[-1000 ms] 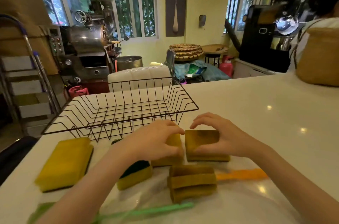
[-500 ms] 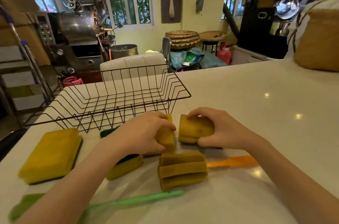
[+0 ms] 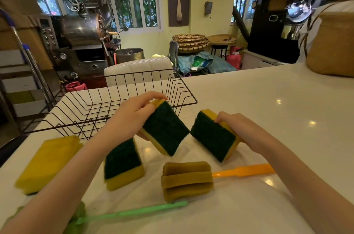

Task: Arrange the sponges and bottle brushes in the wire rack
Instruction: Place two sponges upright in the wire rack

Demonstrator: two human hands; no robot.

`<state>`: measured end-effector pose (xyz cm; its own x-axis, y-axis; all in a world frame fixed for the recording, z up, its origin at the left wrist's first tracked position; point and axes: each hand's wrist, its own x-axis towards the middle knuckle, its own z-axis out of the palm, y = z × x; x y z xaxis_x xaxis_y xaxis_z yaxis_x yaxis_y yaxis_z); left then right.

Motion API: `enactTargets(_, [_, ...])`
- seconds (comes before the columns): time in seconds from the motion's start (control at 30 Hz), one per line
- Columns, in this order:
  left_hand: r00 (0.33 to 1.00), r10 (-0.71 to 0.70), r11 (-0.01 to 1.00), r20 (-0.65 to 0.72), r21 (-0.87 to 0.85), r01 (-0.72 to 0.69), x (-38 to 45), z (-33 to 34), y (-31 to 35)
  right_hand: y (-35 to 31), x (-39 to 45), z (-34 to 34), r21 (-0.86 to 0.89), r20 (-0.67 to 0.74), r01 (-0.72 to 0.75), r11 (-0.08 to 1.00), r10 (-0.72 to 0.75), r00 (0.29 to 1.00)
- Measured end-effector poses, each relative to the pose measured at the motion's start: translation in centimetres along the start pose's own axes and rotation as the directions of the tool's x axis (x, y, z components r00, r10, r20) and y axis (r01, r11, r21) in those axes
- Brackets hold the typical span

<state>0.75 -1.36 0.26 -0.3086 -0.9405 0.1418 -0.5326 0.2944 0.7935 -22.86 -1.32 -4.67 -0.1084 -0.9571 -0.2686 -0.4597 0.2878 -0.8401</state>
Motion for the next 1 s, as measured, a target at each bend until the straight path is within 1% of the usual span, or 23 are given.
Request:
enactTargets(0.1, [0.988,-0.145,0.989,0.045,-0.030,0.146,0.1,0.2,-0.2,0.3,0.3,-0.2,0.005,-0.009,0.057,0.998,-0.057,0.998])
enactTargets(0.17, [0.969,-0.231,0.973,0.089,0.011,0.231,0.3,0.5,-0.6,0.4,0.4,-0.4,-0.018,-0.017,0.097,0.995,-0.097,0.995])
enactTargets(0.2, [0.963,-0.255,0.967,0.090,0.047,0.252,0.4,0.6,-0.8,0.4,0.5,-0.4,-0.028,-0.026,0.109,0.994,-0.109,0.994])
enactTargets(0.27, [0.968,-0.248,0.959,0.033,0.150,0.240,0.5,0.8,-1.2,0.6,0.8,-0.6,-0.055,-0.048,0.133,0.990,-0.135,0.990])
enactTargets(0.37, [0.985,-0.136,0.911,-0.104,0.377,0.166,0.6,1.2,-1.3,1.1,1.1,-0.8,-0.116,-0.082,0.184,0.976,-0.194,0.978])
enactTargets(0.4, [0.984,-0.105,0.874,-0.145,0.458,0.161,0.5,1.4,-1.3,1.2,1.2,-0.8,-0.137,-0.096,0.206,0.969,-0.220,0.971])
enactTargets(0.43, [0.982,-0.079,0.817,-0.171,0.553,0.162,0.4,1.6,-1.3,1.4,1.3,-0.8,-0.152,-0.113,0.223,0.963,-0.241,0.964])
enactTargets(0.5, [0.984,-0.027,0.626,-0.177,0.765,0.155,0.5,2.0,-1.5,1.6,1.4,-0.7,-0.182,-0.141,0.251,0.951,-0.277,0.950])
enactTargets(0.53, [0.986,-0.003,0.534,-0.168,0.833,0.143,0.5,2.2,-1.7,1.7,1.5,-0.6,-0.196,-0.150,0.259,0.946,-0.290,0.945])
enactTargets(0.57, [0.986,0.009,0.488,-0.164,0.862,0.139,0.6,2.4,-1.9,1.8,1.5,-0.5,-0.206,-0.153,0.264,0.942,-0.297,0.942])
enactTargets(0.6, [0.986,0.013,0.484,-0.163,0.864,0.137,0.7,2.5,-2.1,1.8,1.5,-0.4,-0.214,-0.148,0.267,0.940,-0.301,0.942])
enactTargets(0.63, [0.986,0.015,0.505,-0.165,0.852,0.135,0.8,2.6,-2.3,1.9,1.4,-0.3,-0.223,-0.135,0.271,0.936,-0.305,0.943])
enactTargets(0.7, [0.987,0.040,0.600,-0.155,0.794,0.100,0.8,2.8,-2.5,1.8,1.1,-0.3,-0.255,-0.099,0.308,0.917,-0.342,0.935])
enactTargets(0.77, [0.993,0.068,0.698,-0.096,0.715,0.022,0.6,2.9,-2.4,1.7,0.9,-0.6,-0.304,-0.077,0.380,0.874,-0.420,0.904])
enactTargets(0.83, [0.998,0.059,0.761,0.016,0.646,-0.056,0.3,2.9,-2.1,1.5,0.7,-0.7,-0.350,-0.064,0.464,0.814,-0.515,0.855])
enactTargets(0.9, [0.989,0.008,0.764,0.146,0.637,-0.101,0.0,2.8,-1.8,1.2,0.4,-0.6,-0.339,-0.006,0.544,0.767,-0.580,0.814])
enactTargets(0.93, [0.982,-0.018,0.757,0.186,0.645,-0.109,-0.1,2.8,-1.7,1.0,0.1,-0.4,-0.312,0.044,0.576,0.756,-0.594,0.804])
enactTargets(1.0, [0.976,-0.049,0.734,0.211,0.670,-0.108,-0.3,2.7,-1.4,0.8,-0.3,-0.1,-0.258,0.174,0.588,0.766,-0.562,0.808])
